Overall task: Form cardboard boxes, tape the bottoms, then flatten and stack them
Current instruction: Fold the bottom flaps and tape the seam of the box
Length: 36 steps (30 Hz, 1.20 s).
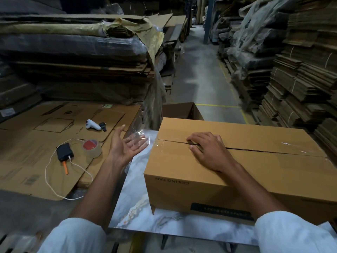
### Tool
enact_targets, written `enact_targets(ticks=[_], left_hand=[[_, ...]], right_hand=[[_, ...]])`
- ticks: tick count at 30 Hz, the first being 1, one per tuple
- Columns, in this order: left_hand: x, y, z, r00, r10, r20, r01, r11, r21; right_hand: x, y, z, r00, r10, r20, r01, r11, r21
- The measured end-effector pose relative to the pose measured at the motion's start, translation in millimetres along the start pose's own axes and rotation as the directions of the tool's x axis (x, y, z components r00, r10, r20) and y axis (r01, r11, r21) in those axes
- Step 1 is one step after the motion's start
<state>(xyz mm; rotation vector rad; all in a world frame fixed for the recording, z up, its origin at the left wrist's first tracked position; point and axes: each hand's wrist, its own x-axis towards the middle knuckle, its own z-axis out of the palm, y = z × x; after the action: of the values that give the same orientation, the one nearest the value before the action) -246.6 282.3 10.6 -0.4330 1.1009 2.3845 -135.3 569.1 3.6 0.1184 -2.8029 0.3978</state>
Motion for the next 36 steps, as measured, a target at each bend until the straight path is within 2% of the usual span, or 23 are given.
enact_targets(ticks=[5,8,9,11,13,16,17,18,20,22,28,32,36], left_hand=[[-10.0,-21.8,8.4,1.000,-0.004,-0.028,0.008,0.989,0.145],[-7.5,-33.7,13.3,0.993,0.111,-0.031,-0.104,0.980,0.171],[-6.6,-35.7,16.0,0.985,0.167,-0.041,-0.153,0.961,0.228],[-1.9,-40.6,19.4,0.961,0.274,-0.045,-0.236,0.891,0.388],[-1.4,-47.3,25.9,0.919,0.390,-0.048,-0.311,0.797,0.518],[-1.6,-51.1,32.0,0.786,0.615,-0.066,-0.357,0.537,0.764],[-0.5,-50.4,31.9,0.767,0.634,-0.102,-0.338,0.532,0.776],[1.8,-49.0,31.0,0.774,0.619,-0.132,-0.342,0.584,0.737],[10.1,-42.5,26.4,0.847,0.495,-0.193,-0.331,0.776,0.537],[14.7,-34.8,21.4,0.900,0.396,-0.180,-0.287,0.852,0.438],[9.0,-34.0,11.6,0.968,0.221,-0.119,-0.189,0.955,0.229],[13.5,-37.0,3.2,0.989,0.094,-0.116,-0.079,0.988,0.130],[14.6,-31.3,-11.6,0.998,0.040,-0.055,-0.040,0.999,-0.002]], right_hand=[[-0.5,-2.0,-1.0,1.000,0.007,0.011,-0.007,1.000,-0.009],[1.4,-9.8,-2.7,0.999,0.032,0.023,-0.030,0.998,-0.047],[3.3,-16.8,-1.9,0.999,0.034,0.023,-0.033,0.998,-0.061],[7.6,-37.6,1.9,1.000,-0.003,0.029,0.003,1.000,-0.018],[11.6,-59.8,8.2,0.992,-0.076,0.100,0.069,0.995,0.068],[17.4,-72.6,19.6,0.980,-0.130,0.152,0.119,0.990,0.081],[18.6,-71.5,21.9,0.981,-0.122,0.148,0.110,0.990,0.088],[19.4,-69.6,23.9,0.983,-0.113,0.145,0.100,0.991,0.093],[19.2,-66.9,26.6,0.983,-0.107,0.149,0.093,0.991,0.093],[19.7,-66.6,28.0,0.983,-0.110,0.147,0.098,0.991,0.088],[20.2,-66.4,27.5,0.984,-0.103,0.142,0.088,0.990,0.108],[20.0,-65.4,28.7,0.985,-0.099,0.141,0.084,0.990,0.112],[20.2,-65.8,29.2,0.985,-0.089,0.146,0.074,0.992,0.106]])
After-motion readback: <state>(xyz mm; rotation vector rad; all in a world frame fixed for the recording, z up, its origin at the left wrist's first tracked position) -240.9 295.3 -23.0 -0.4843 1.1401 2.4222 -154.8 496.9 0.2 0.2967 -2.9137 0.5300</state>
